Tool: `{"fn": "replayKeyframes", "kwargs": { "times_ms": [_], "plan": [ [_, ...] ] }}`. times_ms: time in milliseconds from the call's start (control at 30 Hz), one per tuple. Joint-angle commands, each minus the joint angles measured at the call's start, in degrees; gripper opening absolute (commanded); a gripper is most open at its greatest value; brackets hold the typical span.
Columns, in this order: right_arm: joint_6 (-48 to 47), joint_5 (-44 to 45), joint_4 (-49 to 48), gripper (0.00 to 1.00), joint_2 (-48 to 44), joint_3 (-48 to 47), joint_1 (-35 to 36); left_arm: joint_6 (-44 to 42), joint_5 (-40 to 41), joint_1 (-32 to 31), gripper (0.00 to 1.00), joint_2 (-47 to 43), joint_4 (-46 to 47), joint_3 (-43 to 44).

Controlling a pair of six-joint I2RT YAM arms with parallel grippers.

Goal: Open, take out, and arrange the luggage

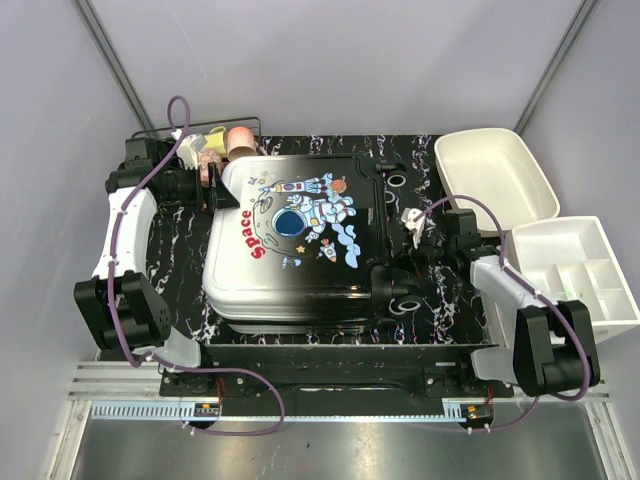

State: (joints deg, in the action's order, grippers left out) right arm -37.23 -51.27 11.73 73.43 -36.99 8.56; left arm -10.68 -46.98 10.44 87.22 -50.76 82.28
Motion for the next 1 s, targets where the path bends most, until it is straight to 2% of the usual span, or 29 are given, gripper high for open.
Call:
{"fn": "replayKeyframes", "kwargs": {
  "times_ms": [0,133,267,433,533,600,733,867,967],
  "plan": [
    [13.6,9.3,-18.4,0.00,2.7,-4.2,-0.6,-1.1,0.3,1.2,0.86,2.0,0.8,2.2],
    [15.6,3.1,-16.7,0.00,3.0,-6.2,-0.4,-1.8,-3.5,2.6,0.93,4.8,-3.8,3.8],
    [11.6,-0.1,-12.1,0.00,-1.3,-4.1,1.9,-2.0,-8.0,2.1,0.95,7.2,-5.1,3.8],
    [7.4,0.6,-6.9,0.00,-9.2,0.1,6.5,-3.9,-9.9,-5.7,0.91,12.0,-5.7,5.9],
    [8.2,2.6,-4.5,0.00,-12.8,1.4,7.7,-4.4,-7.9,-10.2,0.86,16.7,-5.8,11.4],
    [10.5,4.1,-3.3,0.00,-14.3,2.1,8.9,-4.1,-6.2,-13.3,0.84,19.8,-5.8,18.3],
    [15.7,10.0,-1.9,0.00,-16.6,2.5,12.9,-5.5,-2.1,-13.9,0.87,25.5,-6.8,33.1],
    [22.3,13.4,-5.4,0.00,-16.6,2.5,16.0,-13.5,4.1,-13.6,0.98,24.3,-11.6,43.7],
    [28.3,16.1,-7.8,0.00,-15.8,2.0,17.4,-18.8,2.4,-14.2,0.99,17.7,-14.5,43.3]
  ]
}}
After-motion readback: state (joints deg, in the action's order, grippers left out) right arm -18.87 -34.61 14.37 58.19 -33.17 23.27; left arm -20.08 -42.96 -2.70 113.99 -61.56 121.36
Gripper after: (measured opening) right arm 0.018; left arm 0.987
